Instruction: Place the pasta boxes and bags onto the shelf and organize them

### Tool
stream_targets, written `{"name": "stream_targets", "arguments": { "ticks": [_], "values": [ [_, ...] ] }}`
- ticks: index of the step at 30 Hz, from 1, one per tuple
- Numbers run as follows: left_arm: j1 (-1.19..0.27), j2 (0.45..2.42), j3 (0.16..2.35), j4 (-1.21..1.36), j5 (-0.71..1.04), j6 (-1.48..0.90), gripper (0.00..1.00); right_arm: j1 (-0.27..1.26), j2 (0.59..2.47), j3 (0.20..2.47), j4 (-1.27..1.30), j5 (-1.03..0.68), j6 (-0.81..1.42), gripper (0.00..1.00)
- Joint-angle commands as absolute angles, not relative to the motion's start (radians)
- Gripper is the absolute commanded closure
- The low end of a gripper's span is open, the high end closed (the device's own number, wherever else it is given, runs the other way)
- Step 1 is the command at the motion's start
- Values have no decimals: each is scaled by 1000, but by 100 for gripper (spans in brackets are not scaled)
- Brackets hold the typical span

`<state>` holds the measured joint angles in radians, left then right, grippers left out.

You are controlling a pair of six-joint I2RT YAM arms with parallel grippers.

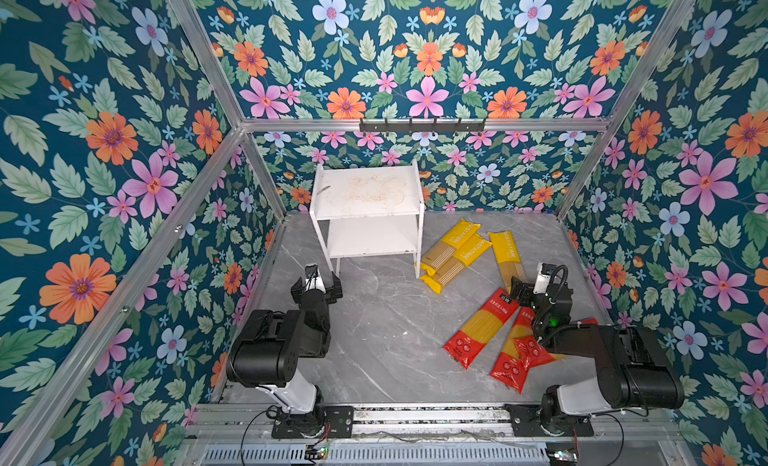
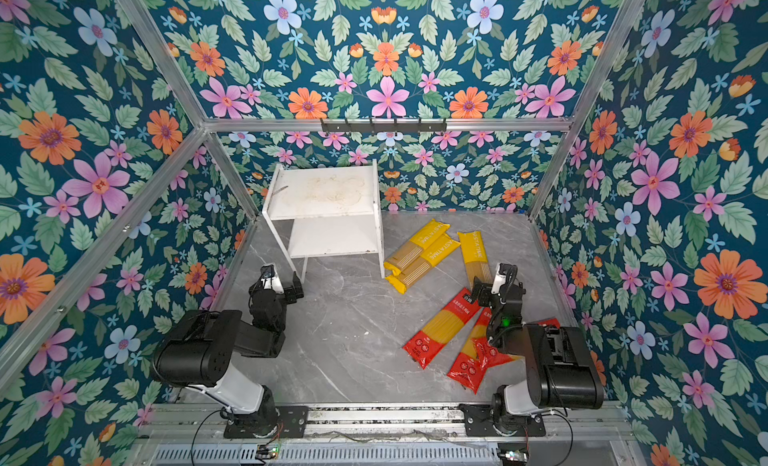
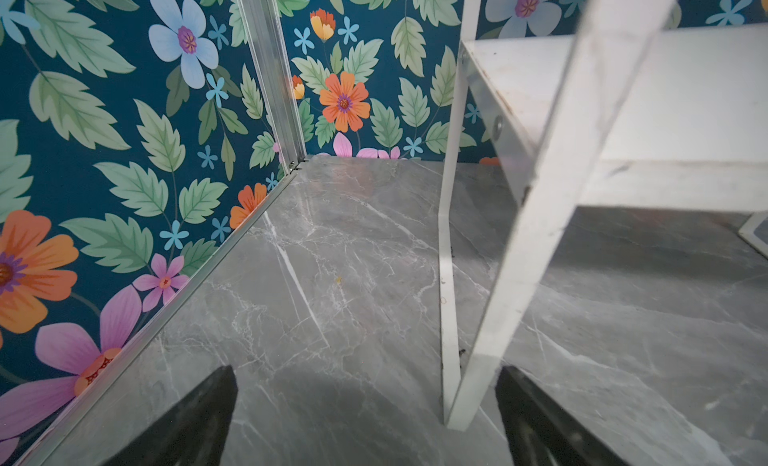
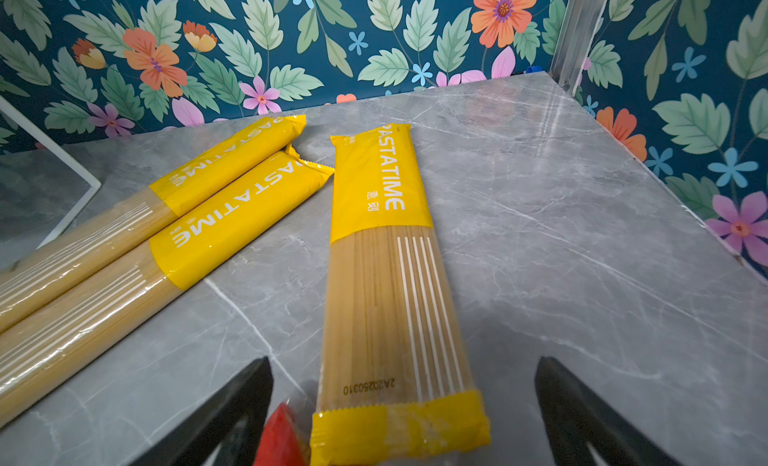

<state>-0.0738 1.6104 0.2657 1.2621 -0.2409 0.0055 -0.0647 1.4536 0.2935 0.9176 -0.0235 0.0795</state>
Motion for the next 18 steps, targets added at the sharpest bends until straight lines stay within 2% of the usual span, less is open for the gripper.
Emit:
{"name": "stream_targets", "arguments": {
  "ticks": [1,18],
  "values": [
    [-74,1608,267,1272,-238,5,0,-63,1451,299,928,-29,78,1],
    [-74,1608,267,1272,-238,5,0,-52,1453,308,915,-57,58,1]
  ]
}}
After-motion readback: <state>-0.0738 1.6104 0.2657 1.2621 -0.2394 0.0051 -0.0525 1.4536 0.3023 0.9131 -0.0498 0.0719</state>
